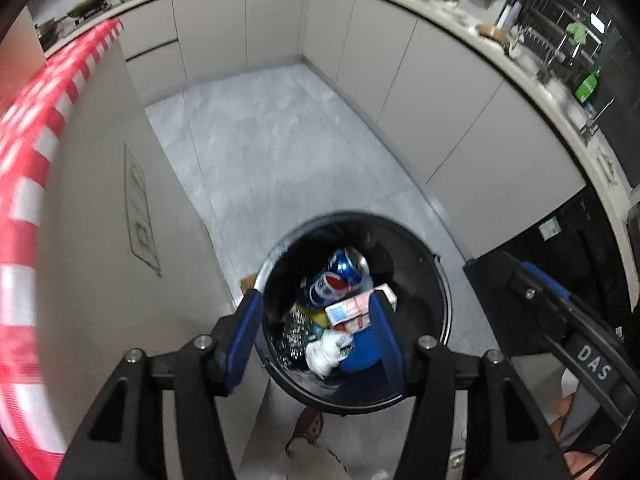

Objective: Collect trash
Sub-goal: 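Open both grippers to drop the tissue and blue cloth into the bin, then move both grippers back toward the yellow cloth and red bag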

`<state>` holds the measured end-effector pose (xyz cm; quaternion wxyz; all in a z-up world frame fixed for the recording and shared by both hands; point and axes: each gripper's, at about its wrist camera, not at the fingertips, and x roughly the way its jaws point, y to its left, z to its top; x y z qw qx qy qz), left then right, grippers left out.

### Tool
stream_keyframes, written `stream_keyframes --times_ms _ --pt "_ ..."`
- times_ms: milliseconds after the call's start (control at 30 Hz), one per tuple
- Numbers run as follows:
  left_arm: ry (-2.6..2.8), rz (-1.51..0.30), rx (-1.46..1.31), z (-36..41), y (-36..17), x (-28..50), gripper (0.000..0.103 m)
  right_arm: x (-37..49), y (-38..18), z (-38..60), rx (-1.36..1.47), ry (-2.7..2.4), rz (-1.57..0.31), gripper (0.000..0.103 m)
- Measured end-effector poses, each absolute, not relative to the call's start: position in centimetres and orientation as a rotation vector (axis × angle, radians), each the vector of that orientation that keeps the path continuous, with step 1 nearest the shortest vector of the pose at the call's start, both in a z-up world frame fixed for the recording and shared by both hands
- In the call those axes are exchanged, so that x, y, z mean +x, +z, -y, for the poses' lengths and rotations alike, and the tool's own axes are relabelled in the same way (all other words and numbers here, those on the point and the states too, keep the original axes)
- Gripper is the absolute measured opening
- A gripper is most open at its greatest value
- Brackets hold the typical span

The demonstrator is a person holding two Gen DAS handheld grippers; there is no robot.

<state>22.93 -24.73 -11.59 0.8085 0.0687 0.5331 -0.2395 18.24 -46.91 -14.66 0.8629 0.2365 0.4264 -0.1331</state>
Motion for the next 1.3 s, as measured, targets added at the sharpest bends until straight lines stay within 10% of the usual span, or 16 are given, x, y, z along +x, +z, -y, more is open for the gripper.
stream_keyframes --times_ms 1300 --pt "-0.183 -0.925 -0.075 -8.9 -2.3 27.5 0.06 29.2 -2.7 10.2 0.228 0.091 -0.79 0.066"
